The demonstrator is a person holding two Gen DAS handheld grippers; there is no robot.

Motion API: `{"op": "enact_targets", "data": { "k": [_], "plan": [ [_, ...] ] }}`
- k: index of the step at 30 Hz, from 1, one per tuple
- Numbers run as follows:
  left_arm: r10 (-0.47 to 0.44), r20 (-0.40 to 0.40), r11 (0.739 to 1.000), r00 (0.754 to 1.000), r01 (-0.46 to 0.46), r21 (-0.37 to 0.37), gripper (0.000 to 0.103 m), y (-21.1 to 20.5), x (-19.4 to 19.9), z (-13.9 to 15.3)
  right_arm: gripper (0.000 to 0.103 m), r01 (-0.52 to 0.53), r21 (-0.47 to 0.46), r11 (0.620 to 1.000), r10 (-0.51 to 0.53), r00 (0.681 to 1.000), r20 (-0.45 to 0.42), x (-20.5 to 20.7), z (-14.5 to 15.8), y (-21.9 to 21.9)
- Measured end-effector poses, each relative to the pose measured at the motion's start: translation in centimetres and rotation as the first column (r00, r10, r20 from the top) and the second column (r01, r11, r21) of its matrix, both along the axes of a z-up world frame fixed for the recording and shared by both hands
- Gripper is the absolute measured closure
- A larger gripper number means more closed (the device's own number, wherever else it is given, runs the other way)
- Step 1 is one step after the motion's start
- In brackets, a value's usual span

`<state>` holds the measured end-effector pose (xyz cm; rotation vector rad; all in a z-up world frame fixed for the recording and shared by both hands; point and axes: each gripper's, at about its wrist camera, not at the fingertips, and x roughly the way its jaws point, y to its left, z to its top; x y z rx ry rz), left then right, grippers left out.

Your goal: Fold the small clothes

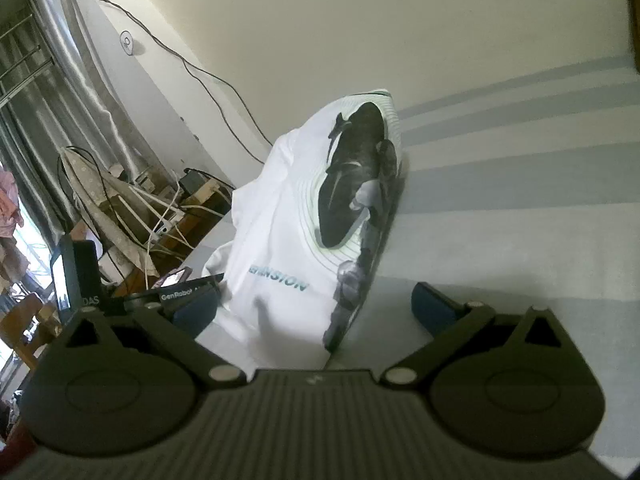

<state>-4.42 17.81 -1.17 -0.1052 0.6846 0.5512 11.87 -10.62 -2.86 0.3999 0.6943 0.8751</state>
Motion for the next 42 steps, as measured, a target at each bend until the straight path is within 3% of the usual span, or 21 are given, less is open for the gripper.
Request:
{"op": "enact_targets", "data": {
  "k": [15, 21, 42],
  "plan": [
    [0.000, 0.004, 0.999, 1.000, 0.000, -0.035, 0.000, 0.2, -0.5, 0.1, 0.000, 0.035, 0.003, 0.999, -0.035, 0.999, 0.016, -1.2, 0.0, -0.3],
    [-0.009, 0.004, 1.000, 1.000, 0.009, -0.022, 0.000, -0.3, -0.9, 0.1, 0.000, 0.044, 0.052, 0.998, -0.044, 0.999, -0.001, -1.2, -0.2, -0.9],
    [-0.031, -0.005, 0.999, 1.000, 0.031, 0.027, 0.000, -1.3, -1.4, 0.3, 0.000, 0.042, 0.038, 0.998, -0.042, 0.999, -0.004, -1.4, -0.2, -0.8]
  ]
}}
